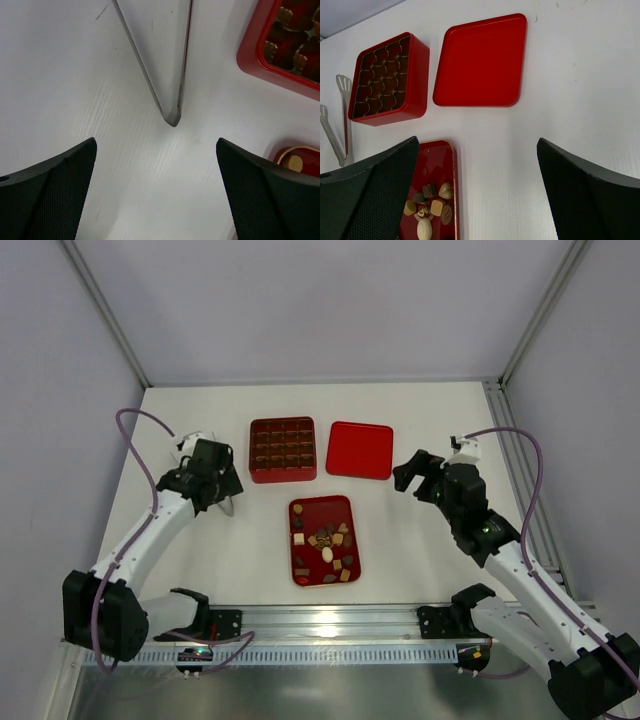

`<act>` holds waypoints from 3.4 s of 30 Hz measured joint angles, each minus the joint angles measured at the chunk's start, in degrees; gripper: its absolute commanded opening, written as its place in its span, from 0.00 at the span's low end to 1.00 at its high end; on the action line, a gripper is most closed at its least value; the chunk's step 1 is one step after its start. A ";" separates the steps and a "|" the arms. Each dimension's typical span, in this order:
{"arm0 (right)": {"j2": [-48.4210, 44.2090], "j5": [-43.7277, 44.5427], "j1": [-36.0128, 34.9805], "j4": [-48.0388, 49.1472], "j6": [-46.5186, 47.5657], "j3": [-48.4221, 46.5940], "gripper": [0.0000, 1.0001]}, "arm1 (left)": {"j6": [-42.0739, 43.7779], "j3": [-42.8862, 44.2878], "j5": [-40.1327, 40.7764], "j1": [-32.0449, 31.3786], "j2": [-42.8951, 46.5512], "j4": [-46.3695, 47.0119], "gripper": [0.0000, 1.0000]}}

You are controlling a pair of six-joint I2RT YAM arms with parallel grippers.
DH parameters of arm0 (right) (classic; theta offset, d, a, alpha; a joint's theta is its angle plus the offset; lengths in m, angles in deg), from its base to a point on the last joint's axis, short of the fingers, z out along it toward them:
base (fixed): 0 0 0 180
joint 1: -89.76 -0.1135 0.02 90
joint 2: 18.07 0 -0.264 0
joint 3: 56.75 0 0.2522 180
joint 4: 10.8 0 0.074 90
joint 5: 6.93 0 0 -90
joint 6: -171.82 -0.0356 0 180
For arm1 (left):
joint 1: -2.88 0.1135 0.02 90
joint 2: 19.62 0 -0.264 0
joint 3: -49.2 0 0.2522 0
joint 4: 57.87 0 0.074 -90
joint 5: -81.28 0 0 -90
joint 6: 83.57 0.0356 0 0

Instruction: Pack the chocolate

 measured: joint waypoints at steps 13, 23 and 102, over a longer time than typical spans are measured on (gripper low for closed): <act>-0.42 -4.31 0.00 0.13 0.22 0.37 1.00 | -1.79 2.43 -7.87 11.26 -22.99 10.62 1.00; -2.49 -6.40 0.00 0.48 0.20 1.53 1.00 | -1.36 6.58 -9.70 13.60 -32.48 15.23 0.99; -0.44 -9.49 0.00 2.16 -0.66 3.21 1.00 | 3.30 13.68 -13.75 12.57 -24.87 2.69 0.58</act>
